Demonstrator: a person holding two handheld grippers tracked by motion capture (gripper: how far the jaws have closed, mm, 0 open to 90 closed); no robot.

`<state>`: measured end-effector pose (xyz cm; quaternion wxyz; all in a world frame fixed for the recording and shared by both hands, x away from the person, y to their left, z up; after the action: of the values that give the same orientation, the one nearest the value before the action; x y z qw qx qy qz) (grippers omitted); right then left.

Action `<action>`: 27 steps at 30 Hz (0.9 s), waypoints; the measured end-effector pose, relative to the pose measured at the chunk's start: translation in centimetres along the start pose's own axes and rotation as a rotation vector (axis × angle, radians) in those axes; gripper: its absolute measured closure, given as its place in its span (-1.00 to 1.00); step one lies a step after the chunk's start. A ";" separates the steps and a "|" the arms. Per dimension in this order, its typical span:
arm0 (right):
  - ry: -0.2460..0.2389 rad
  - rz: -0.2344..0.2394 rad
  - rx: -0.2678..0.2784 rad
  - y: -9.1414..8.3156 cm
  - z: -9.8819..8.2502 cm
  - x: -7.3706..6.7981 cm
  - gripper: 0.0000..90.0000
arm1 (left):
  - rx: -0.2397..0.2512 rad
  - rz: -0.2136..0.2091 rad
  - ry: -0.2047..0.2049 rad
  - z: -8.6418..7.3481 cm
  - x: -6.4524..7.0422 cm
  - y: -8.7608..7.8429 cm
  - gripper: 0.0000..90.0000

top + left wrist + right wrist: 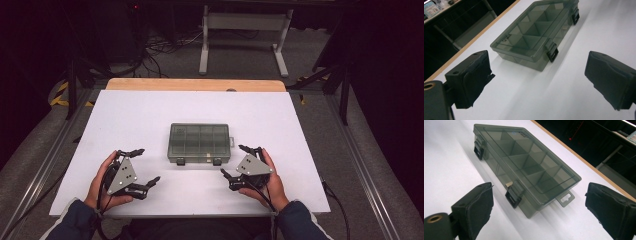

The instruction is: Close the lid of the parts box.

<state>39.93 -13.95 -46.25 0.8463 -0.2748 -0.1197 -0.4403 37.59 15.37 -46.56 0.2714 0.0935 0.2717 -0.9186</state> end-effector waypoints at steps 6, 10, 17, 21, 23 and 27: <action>0.006 -0.010 -0.002 -0.3 -0.5 0.3 -0.81 | -0.001 0.007 -0.004 -0.6 0.0 -0.3 -0.84; 0.013 -0.017 -0.003 -0.6 -0.9 0.5 -0.81 | -0.001 0.015 -0.015 -1.1 -0.1 -0.5 -0.84; 0.022 -0.030 -0.007 -1.0 -1.9 1.0 -0.83 | -0.008 0.035 -0.040 -2.2 -0.5 -0.9 -0.84; 0.040 -0.040 -0.011 -1.3 -2.6 1.3 -0.84 | -0.007 0.041 -0.065 -2.8 -0.6 -1.1 -0.84; 0.049 -0.036 -0.011 -1.5 -2.9 1.4 -0.84 | -0.008 0.042 -0.075 -3.2 -0.7 -1.3 -0.84; 0.055 -0.039 -0.024 -1.7 -3.6 1.5 -0.84 | -0.008 0.041 -0.097 -3.9 -0.8 -1.6 -0.84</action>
<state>39.29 -17.76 -47.92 0.8373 -0.2701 -0.0963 -0.4656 37.48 19.03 -48.83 0.3033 0.0532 0.2599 -0.9152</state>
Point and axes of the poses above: each handheld gripper's, and its own axes: y roughly forward along the jaws, z roughly out of its top, x roughly to its right, the point moved 8 cm from there along y, roughly forward along the jaws, and after that the axes turned 7 degrees about -z, right-handed, at the moved point
